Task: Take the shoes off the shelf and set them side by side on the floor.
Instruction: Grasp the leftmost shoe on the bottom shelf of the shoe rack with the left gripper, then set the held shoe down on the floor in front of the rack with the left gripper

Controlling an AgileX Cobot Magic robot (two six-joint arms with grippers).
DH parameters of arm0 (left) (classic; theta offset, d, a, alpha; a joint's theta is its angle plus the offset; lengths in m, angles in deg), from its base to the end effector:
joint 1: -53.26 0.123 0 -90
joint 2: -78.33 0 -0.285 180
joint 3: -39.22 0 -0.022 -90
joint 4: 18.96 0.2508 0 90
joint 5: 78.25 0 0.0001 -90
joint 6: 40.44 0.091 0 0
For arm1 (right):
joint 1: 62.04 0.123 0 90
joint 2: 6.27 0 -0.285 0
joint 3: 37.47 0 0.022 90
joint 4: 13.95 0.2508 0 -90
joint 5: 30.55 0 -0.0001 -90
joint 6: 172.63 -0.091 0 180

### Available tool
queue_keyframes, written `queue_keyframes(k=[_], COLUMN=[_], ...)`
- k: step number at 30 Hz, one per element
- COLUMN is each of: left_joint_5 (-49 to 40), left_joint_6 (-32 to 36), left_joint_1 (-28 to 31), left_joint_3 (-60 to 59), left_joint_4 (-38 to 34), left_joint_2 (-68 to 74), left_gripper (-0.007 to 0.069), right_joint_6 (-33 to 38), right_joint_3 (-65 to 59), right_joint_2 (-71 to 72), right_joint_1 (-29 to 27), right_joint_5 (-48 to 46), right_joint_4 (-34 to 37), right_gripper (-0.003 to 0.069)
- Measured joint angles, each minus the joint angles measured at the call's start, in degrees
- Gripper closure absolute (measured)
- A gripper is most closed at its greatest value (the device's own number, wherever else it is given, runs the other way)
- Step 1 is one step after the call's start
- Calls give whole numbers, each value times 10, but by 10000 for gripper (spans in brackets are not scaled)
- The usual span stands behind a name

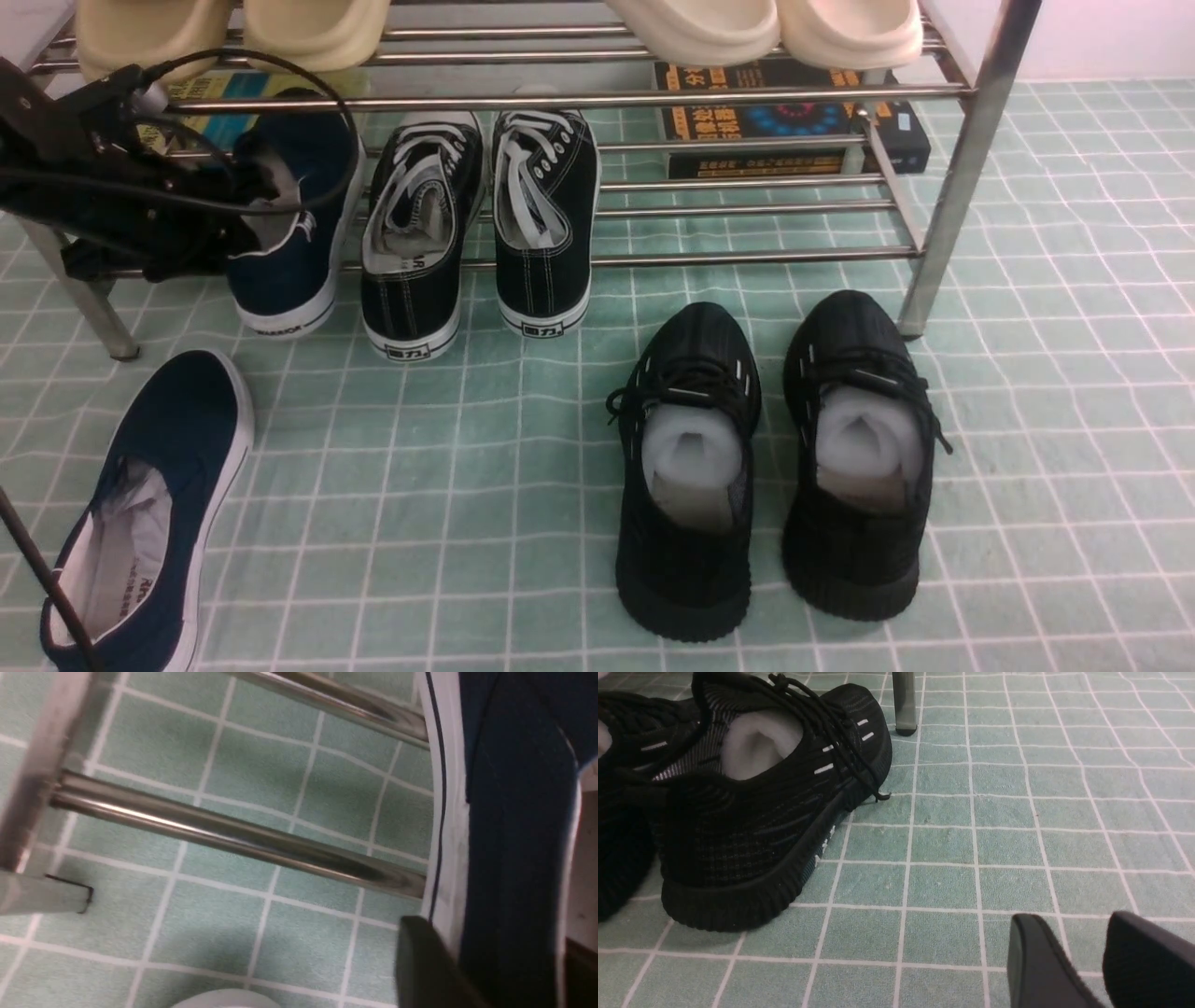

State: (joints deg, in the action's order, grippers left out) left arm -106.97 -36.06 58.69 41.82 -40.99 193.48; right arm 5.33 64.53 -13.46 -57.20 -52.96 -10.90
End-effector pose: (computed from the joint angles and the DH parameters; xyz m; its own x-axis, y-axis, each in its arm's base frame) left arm 0.4189 0.0233 0.2370 -0.7366 -0.3284 -0.5913 -0.1752 0.9370 -0.3021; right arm 0.0517 0.0062 0.1741 -0.3085 0.0589 -0.9494 -0.0778 0.9932 0.0869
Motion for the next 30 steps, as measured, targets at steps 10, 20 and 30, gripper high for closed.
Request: queue_keyframes(k=[10,20,30], left_joint_5=[-144,-338,-318], left_joint_6=[-4,-167,-235], left_joint_1=[0,0,0], left_joint_3=[-1,-3,-174], left_joint_4=[24,161,171], left_joint_2=[-74,-239,-331], left_gripper=[601,601,601], right_joint_6=[0,0,-2], right_joint_3=[0,0,0], right_joint_2=[0,0,0], right_joint_1=[0,0,0], right_joint_5=[0,0,0], right_joint_4=[0,0,0], right_gripper=[419,419,419])
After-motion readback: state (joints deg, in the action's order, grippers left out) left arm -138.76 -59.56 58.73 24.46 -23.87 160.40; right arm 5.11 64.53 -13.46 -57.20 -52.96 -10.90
